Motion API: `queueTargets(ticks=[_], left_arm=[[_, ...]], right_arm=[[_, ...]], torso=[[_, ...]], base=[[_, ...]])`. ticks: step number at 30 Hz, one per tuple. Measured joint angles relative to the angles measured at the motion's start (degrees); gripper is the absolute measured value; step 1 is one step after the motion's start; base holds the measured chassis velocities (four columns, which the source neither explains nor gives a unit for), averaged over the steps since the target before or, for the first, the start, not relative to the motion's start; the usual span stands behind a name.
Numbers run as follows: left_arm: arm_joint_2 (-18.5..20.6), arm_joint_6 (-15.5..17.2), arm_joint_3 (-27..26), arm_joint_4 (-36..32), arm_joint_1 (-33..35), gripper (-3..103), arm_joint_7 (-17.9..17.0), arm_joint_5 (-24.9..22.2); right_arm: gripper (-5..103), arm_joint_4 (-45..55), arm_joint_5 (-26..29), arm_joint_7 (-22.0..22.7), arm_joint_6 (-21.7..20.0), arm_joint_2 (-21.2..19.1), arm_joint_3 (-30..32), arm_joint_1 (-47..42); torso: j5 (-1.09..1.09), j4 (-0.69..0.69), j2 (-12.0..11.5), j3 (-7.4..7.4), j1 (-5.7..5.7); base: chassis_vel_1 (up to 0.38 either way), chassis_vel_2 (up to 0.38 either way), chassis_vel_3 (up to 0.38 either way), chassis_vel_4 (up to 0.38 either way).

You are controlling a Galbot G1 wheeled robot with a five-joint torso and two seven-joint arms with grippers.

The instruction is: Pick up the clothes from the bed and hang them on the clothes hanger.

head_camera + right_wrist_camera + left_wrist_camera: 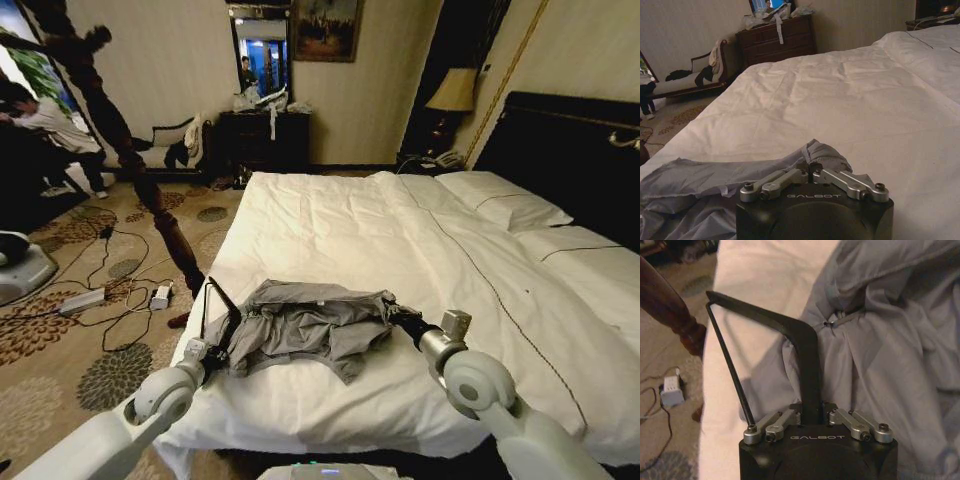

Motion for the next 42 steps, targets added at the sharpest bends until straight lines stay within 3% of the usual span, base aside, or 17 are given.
queueTargets(ticks=[11, 18, 25, 29, 31, 37, 41, 42], left_arm=[[1.4, -0.6, -7.4, -5.5, 3.5, 18, 0.4, -2.7], [-2.4, -4.9, -7.6, 1.1, 2.8, 18, 2.8, -0.3], [-3.7, -5.5, -7.4, 3.9, 2.1, 17, 4.0, -0.7], [-3.9, -5.4, -5.8, 3.8, 2.4, 38, 4.1, -0.1], [-3.9, -5.5, -5.4, 3.8, 2.6, 38, 4.1, 0.4], [-4.6, -5.6, -3.4, 2.4, 3.4, 66, 3.2, 1.9], [-4.3, -4.9, -4.9, -1.4, 5.1, 81, 1.3, 0.4], [-4.1, -4.5, -6.3, -3.4, 6.5, 81, 0.5, -0.6]], right_arm=[[0, -0.1, 0.0, 0.0, 0.1, 0.3, 0.1, 0.7], [0, -0.1, -0.7, 0.0, 0.1, 0.5, -0.2, -0.1], [0, 0.2, -0.8, 0.0, 0.1, 0.3, 0.3, -0.7], [0, 0.2, -0.8, -0.1, 0.1, 0.4, 0.1, -0.4], [0, 0.2, -0.9, -0.1, 0.1, 0.5, 0.1, -0.4], [0, 0.1, -1.0, -0.1, 0.1, 0.6, -0.1, -0.6], [0, 0.2, -1.0, -0.1, 0.1, 0.5, 0.1, -0.7], [0, 0.2, -1.0, -0.1, 0.1, 0.4, 0.2, -0.7]], torso=[[0.01, 0.01, 0.0, 0.00, -0.01], [-0.01, 0.00, 0.0, 0.00, 0.00], [0.00, 0.00, 0.0, 0.00, 0.00], [0.01, 0.00, 0.0, 0.00, 0.00], [0.01, 0.00, 0.0, 0.00, 0.00], [0.00, 0.00, 0.0, 0.00, 0.00], [0.00, -0.01, 0.0, 0.00, 0.00], [0.01, -0.01, 0.0, 0.00, 0.00]], base=[[0.000, 0.000, 0.000, 0.000], [0.000, 0.000, 0.000, 0.000], [0.000, 0.000, 0.000, 0.000], [0.000, 0.000, 0.000, 0.000], [0.000, 0.000, 0.000, 0.000], [0.000, 0.000, 0.000, 0.000], [0.000, 0.000, 0.000, 0.000], [0.000, 0.000, 0.000, 0.000]])
